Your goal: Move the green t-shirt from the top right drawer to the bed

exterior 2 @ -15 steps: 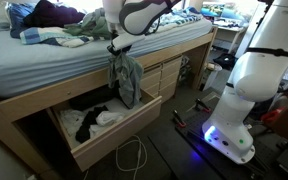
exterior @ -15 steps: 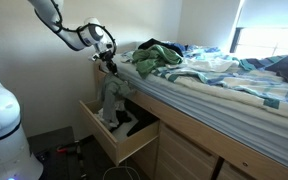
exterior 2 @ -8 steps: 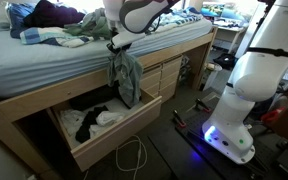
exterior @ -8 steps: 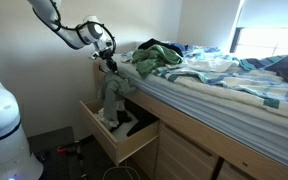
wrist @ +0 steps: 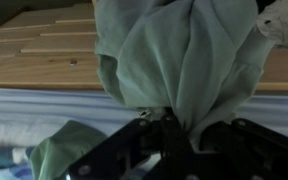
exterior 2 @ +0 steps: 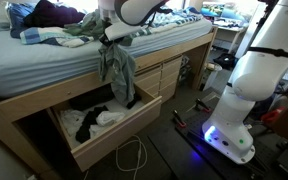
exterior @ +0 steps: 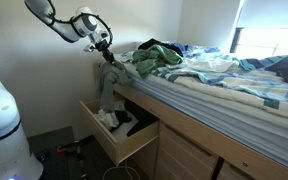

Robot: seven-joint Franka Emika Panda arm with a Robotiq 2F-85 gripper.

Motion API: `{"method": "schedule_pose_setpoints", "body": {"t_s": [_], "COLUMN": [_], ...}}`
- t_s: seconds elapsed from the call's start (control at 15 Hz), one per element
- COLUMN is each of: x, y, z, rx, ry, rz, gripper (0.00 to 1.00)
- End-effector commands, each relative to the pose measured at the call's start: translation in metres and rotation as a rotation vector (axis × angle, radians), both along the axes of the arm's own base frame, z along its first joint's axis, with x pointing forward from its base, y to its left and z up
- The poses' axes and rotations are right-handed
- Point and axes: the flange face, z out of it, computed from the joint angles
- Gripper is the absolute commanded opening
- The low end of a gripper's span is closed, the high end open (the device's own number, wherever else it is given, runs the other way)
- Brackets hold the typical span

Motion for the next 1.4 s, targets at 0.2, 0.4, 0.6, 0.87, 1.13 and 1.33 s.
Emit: {"method": "schedule_pose_setpoints", "body": {"t_s": [0.2, 0.4, 0.6, 0.87, 1.13, 1.33], "x": [-0.025, -0.009, 0.014, 0.014, 0.014, 0.032], "y": [0.01, 0.007, -0.003, -0.008, -0.004, -0.014], "z": [0.145, 0.184, 0.205, 0.195, 0.192, 0.211], "rx": [-0.042, -0.025, -0.018, -0.037, -0.036, 0.008], "ry": [-0.277, -0.399, -0.484, -0.452, -0.452, -0.533], "rz": [0.034, 0.032, 0.011, 0.019, 0.013, -0.048], "gripper": [0.05, 0.05, 0.05, 0.19, 0.05, 0.05]}}
